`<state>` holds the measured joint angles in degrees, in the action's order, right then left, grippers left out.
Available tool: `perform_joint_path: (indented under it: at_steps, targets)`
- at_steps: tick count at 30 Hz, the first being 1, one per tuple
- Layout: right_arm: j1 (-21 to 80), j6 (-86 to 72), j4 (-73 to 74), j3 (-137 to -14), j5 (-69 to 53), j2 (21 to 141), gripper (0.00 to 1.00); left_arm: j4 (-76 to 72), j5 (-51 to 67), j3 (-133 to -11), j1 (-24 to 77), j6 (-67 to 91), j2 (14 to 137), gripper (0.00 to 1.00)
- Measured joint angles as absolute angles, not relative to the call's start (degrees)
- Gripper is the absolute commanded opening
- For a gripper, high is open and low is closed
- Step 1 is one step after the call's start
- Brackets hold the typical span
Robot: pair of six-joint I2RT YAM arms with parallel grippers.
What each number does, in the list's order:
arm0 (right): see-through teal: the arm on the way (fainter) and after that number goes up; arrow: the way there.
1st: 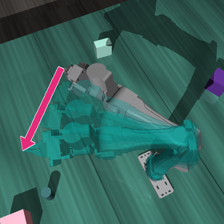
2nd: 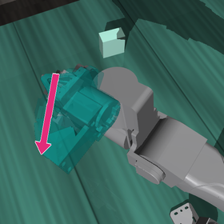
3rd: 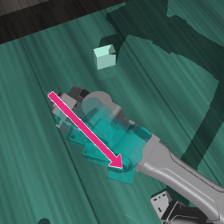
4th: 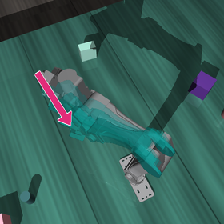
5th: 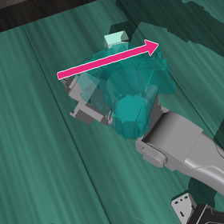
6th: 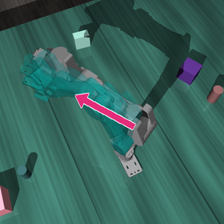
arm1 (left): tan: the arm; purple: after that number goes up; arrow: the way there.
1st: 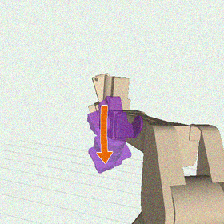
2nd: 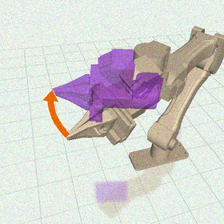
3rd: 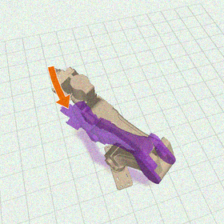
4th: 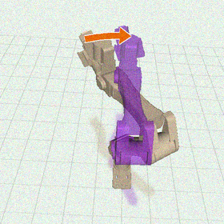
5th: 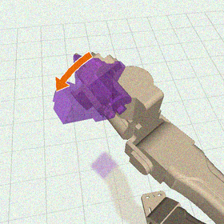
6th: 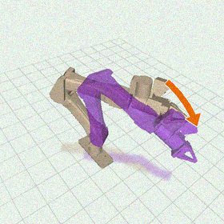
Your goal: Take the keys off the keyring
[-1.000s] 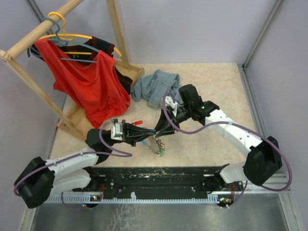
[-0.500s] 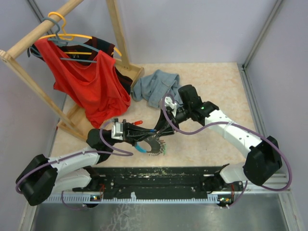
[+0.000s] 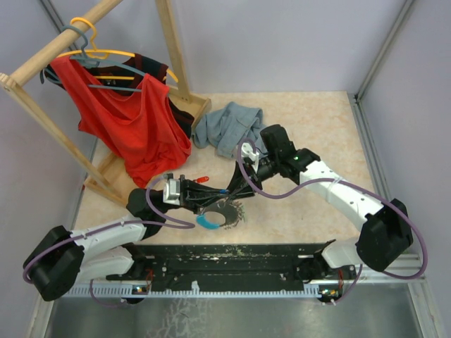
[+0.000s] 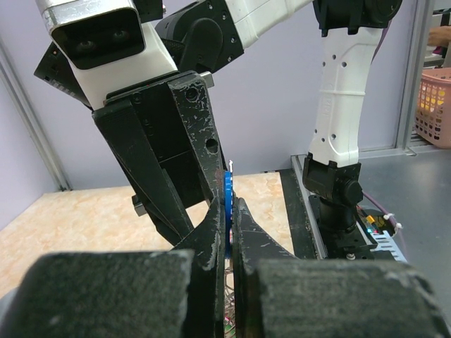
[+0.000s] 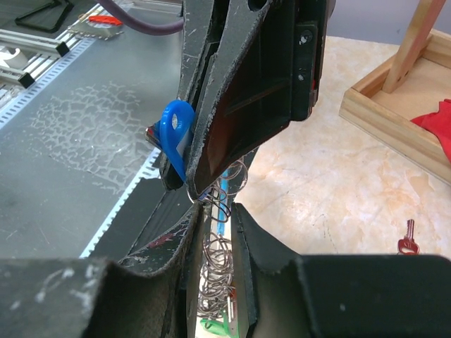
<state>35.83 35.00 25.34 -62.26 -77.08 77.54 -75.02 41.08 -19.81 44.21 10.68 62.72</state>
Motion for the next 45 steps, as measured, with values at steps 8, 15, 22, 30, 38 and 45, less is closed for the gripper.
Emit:
perform_joint_path:
  at_steps: [8, 15, 22, 30, 38, 45]
  targets:
    - [35.9, 35.8, 26.1, -62.3, -77.2, 77.5, 0.20, -75.0, 41.0, -19.8, 44.2, 10.6, 62.7, 0.00]
    - [35.9, 36.0, 26.2, -62.3, -77.1, 77.5, 0.16, -75.0, 41.0, -19.8, 44.2, 10.6, 62.7, 0.00]
    - [35.9, 36.0, 26.2, -62.3, -77.0, 77.5, 0.11, -75.0, 40.8, -19.8, 44.2, 10.5, 62.7, 0.00]
    - [35.9, 35.8, 26.1, -62.3, -76.3, 77.5, 0.00, -75.0, 40.4, -19.8, 44.2, 10.4, 62.7, 0.00]
    - [35.6, 34.5, 25.7, -62.3, -75.9, 77.5, 0.00, -74.2, 39.6, -19.6, 44.2, 10.0, 61.8, 0.00]
    - [34.9, 30.7, 23.2, -62.3, -74.3, 77.5, 0.00, -74.1, 38.9, -17.4, 44.2, 8.7, 59.1, 0.00]
